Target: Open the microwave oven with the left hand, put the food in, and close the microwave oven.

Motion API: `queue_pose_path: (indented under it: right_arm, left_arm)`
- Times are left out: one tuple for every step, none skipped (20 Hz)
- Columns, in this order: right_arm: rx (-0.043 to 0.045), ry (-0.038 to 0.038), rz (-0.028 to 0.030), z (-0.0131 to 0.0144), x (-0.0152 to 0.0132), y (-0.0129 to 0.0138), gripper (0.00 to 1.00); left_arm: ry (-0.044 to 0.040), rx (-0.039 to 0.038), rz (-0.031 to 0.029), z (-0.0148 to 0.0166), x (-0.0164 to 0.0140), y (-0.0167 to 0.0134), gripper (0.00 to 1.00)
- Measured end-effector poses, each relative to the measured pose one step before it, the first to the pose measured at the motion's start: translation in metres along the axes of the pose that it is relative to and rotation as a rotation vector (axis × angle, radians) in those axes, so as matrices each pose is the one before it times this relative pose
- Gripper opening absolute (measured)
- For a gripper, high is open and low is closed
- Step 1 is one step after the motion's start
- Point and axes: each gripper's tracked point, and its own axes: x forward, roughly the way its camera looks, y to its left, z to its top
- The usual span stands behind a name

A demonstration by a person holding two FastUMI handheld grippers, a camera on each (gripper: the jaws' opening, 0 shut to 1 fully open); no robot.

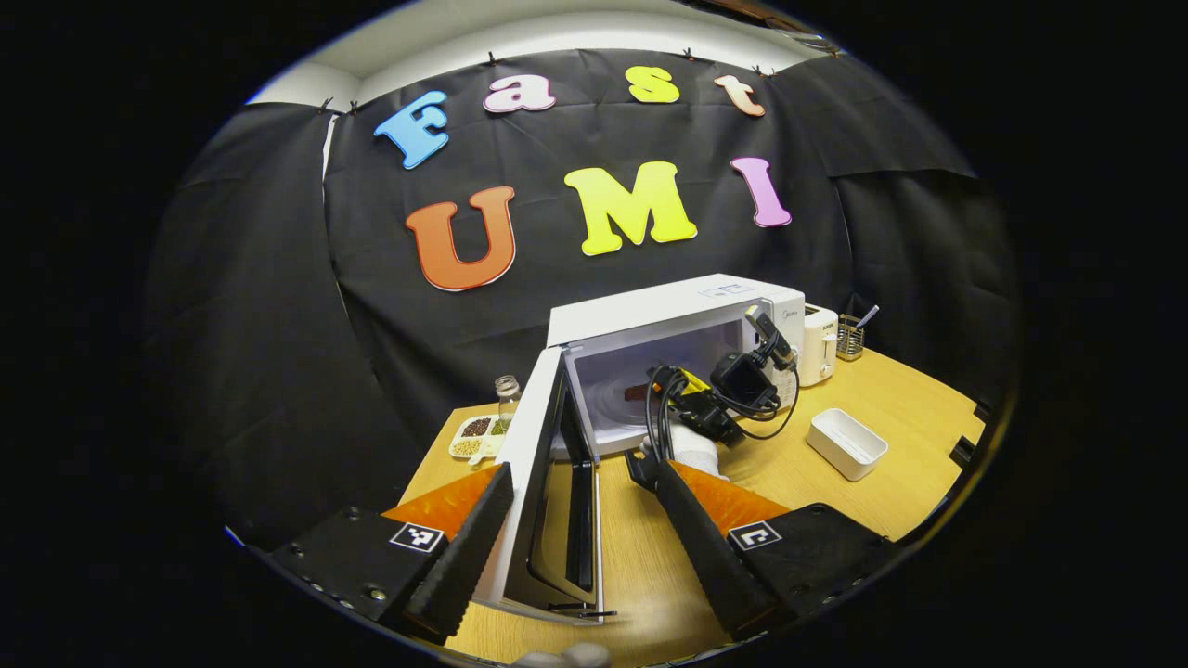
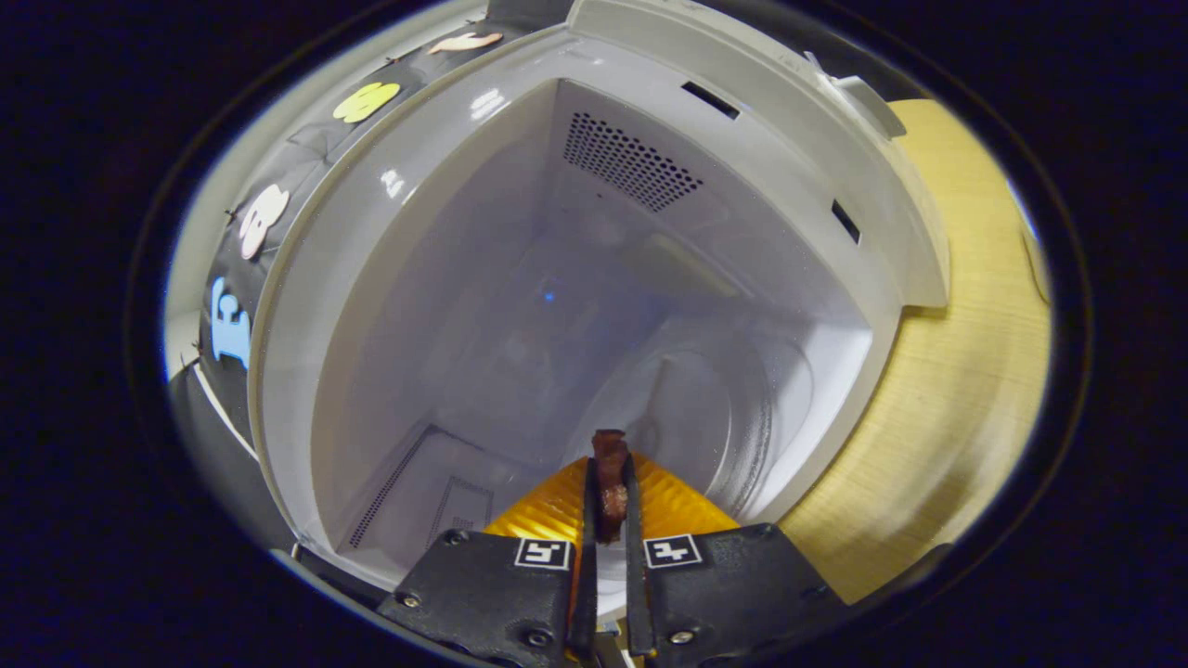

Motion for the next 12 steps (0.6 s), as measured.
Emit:
queue_pose_path:
  right_arm:
    - [-0.02301, 0.00128, -0.00374, -0.00250, 0.00064, -0.00230, 0.17]
    - [-0.01851, 0.00070, 0.00137, -0.00081, 0.00021, -0.00051, 0.17]
    - [-0.01962, 0.00212, -0.00758, -0.00095, -0.00025, -0.00319, 0.19]
    - [-0.02835, -0.00565, -0.00873, 0.00134, -0.00010, -0.00252, 0.20]
    - [-0.04631, 0.00150, -0.00711, -0.00118, -0.00050, -0.00236, 0.24]
    - [-0.04173, -0.00547, 0.00774, 0.00165, -0.00194, 0.00084, 0.26]
    - [-0.04153, 0.00494, -0.00940, 0.00061, -0.00150, -0.00324, 0.29]
    - [-0.02390, -0.00112, -0.00612, 0.00207, -0.00260, -0.00220, 0.30]
    - [-0.04398, -0.00141, -0.01426, 0.00127, -0.00192, -0.00470, 0.34]
    - [-0.03208, 0.00288, -0.01116, 0.00077, -0.00144, -0.00401, 0.22]
    - [-0.02342, 0.01304, -0.01354, -0.00245, -0.00048, -0.00464, 0.45]
    - [-0.02766, -0.00483, -0.01049, 0.00096, -0.00230, -0.00224, 0.44]
  left_arm:
    - [0.00131, -0.00237, -0.00252, 0.00011, -0.00034, -0.00048, 0.95]
    - [-0.00361, -0.00037, 0.00184, 0.00056, 0.00059, -0.00003, 0.95]
    - [-0.00104, -0.00095, 0.00265, 0.00132, -0.00085, 0.00151, 0.95]
    - [-0.00287, -0.00422, 0.00164, 0.00145, 0.00037, 0.00034, 0.95]
    - [-0.00022, -0.00388, 0.00238, 0.00173, -0.00100, -0.00071, 0.95]
    - [-0.00403, -0.00377, -0.00162, 0.00160, -0.00031, -0.00098, 0.95]
    - [-0.00628, -0.00228, 0.00540, 0.00233, -0.00008, 0.00128, 0.95]
    - [0.00075, -0.00331, -0.00038, 0.00108, -0.00014, -0.00011, 0.95]
    - [-0.00141, -0.00262, 0.00144, 0.00021, -0.00040, -0.00056, 0.95]
    - [-0.00138, -0.00039, -0.00063, 0.00127, 0.00069, -0.00058, 0.95]
    - [-0.00326, 0.00071, 0.00084, 0.00100, -0.00139, 0.00082, 0.95]
    - [-0.00371, 0.00101, 0.00459, 0.00185, -0.00021, 0.00137, 0.95]
